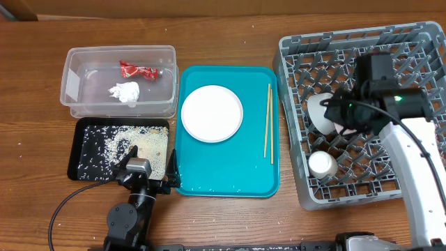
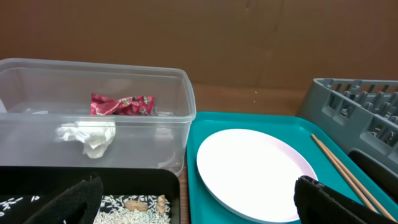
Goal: Sort waste into correct bins and load items into the dishwasher
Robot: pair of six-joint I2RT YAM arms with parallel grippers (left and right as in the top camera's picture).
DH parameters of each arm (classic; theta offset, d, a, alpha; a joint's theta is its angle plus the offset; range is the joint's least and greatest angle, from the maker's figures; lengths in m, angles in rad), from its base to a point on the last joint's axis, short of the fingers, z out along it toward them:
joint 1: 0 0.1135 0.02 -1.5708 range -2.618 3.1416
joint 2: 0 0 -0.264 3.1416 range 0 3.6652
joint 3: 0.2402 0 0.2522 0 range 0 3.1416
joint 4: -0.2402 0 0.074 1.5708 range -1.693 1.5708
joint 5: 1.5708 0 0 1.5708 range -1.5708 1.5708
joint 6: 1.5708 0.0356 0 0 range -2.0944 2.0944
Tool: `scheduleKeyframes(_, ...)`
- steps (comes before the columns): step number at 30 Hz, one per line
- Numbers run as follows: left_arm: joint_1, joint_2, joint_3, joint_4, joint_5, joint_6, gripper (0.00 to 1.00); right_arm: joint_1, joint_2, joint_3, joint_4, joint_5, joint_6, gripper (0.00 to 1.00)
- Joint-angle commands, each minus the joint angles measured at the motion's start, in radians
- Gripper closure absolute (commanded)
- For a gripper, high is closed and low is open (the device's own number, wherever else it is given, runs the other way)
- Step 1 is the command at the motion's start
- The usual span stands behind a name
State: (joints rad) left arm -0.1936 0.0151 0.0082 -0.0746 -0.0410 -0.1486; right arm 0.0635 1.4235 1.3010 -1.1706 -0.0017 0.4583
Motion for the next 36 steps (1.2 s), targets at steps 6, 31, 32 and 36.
scheduleKeyframes(6,0.010,-0.009,-0.003,0.003,-0.011,0.018,0.00,-0.034,0.015,-0.107,0.032,0.176,0.198,0.96)
scheduleKeyframes(31,0.010,-0.009,-0.003,0.003,-0.011,0.018,0.00,-0.054,0.014,-0.107,0.210,0.396,0.117,0.94)
scheduleKeyframes(32,0.010,-0.009,-0.003,0.003,-0.011,0.018,0.00,-0.054,0.014,-0.107,0.218,0.393,0.116,0.93)
scheduleKeyframes(36,0.010,-0.009,-0.003,0.003,-0.011,0.018,0.00,-0.047,0.014,-0.105,0.230,0.324,0.073,0.93)
